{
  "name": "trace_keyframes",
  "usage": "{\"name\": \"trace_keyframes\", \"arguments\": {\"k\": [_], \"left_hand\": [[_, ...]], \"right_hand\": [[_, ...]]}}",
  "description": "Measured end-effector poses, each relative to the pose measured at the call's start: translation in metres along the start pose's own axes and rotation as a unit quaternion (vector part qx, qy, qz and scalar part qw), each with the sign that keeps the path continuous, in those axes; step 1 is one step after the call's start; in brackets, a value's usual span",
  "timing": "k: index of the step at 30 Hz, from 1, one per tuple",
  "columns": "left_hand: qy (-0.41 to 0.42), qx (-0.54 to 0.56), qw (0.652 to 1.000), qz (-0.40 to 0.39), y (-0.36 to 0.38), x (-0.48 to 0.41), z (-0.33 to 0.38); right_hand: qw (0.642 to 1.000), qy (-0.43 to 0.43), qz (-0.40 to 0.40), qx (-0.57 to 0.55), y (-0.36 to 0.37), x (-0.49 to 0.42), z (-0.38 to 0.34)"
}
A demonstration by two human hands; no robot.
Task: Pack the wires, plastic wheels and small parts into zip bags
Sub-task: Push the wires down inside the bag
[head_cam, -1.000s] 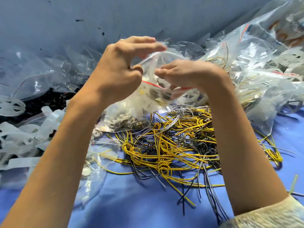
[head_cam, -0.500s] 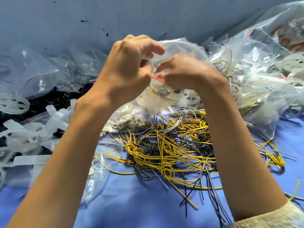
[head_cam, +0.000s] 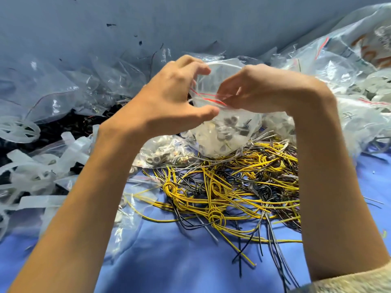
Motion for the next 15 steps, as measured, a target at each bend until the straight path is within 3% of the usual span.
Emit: {"name": "trace_keyframes", "arguments": {"k": [6, 11, 13, 15], "left_hand": [[0.044, 0.005, 0.999, 0.006, 0.01, 0.002, -0.004], [0.038, 0.05, 0.99, 0.126, -0.001, -0.004, -0.011], [0.035, 0.044, 0.986, 0.156, -0.004, -0.004, -0.012], [0.035, 0.034, 0.985, 0.164, -0.003, -0.003, -0.012]], "right_hand": [[0.999, 0.014, 0.049, 0.016, 0.012, -0.006, -0.002], [0.952, 0.116, 0.273, -0.08, 0.01, -0.017, 0.007], [0.96, 0.115, 0.242, -0.087, 0.01, -0.017, 0.007], [0.989, 0.091, 0.096, -0.06, 0.012, -0.013, 0.006]]}}
Point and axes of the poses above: each hand's wrist, its own x-axis away from the middle knuckle, its own y-axis out of the palm, z = x × y, the point moved 2 cm from there along -x, towards the middle knuckle, and after that the axes turned 14 degrees about z, right-handed, at the moved point
